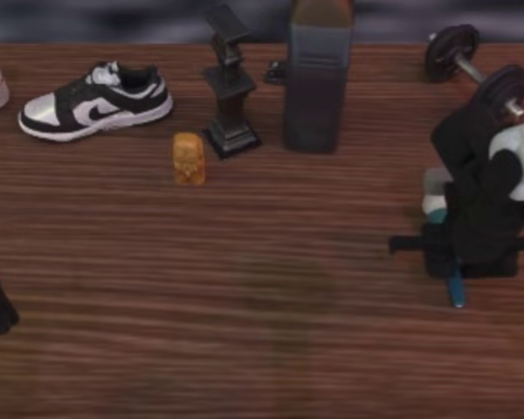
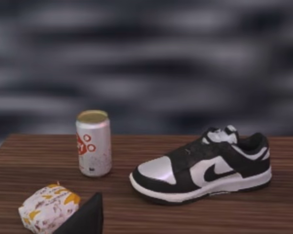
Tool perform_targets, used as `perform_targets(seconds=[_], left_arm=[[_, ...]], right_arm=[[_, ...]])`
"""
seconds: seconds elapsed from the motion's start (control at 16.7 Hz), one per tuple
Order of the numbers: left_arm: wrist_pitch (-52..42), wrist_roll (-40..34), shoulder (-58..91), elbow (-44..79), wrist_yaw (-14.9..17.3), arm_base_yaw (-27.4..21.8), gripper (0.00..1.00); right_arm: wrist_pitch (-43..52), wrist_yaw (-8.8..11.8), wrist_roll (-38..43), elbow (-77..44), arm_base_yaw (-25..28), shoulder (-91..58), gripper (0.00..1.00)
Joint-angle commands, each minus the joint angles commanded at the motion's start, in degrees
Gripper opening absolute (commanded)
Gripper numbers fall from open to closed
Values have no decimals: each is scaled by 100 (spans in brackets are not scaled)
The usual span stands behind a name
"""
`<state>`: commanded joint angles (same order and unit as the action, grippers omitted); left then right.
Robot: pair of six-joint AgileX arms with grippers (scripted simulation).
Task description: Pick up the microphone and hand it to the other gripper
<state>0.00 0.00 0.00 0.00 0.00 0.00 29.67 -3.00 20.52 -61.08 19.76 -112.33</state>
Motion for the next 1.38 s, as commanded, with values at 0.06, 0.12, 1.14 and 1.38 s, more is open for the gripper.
perform_targets(seconds=[0.06, 0.12, 1.14, 1.38], left_arm=[[0, 0, 0, 0, 0, 0, 100], [0, 0, 0, 0, 0, 0, 100], [0, 0, 0, 0, 0, 0, 100], [0, 0, 0, 0, 0, 0, 100]], right_arm=[[-121, 47, -32, 19, 5, 17, 0], [-301, 116, -78, 52, 10, 48, 0], [-7601, 2608, -1772, 2022, -75, 1905, 0], [-8124, 2823, -1950, 2188, -94, 2201, 0]])
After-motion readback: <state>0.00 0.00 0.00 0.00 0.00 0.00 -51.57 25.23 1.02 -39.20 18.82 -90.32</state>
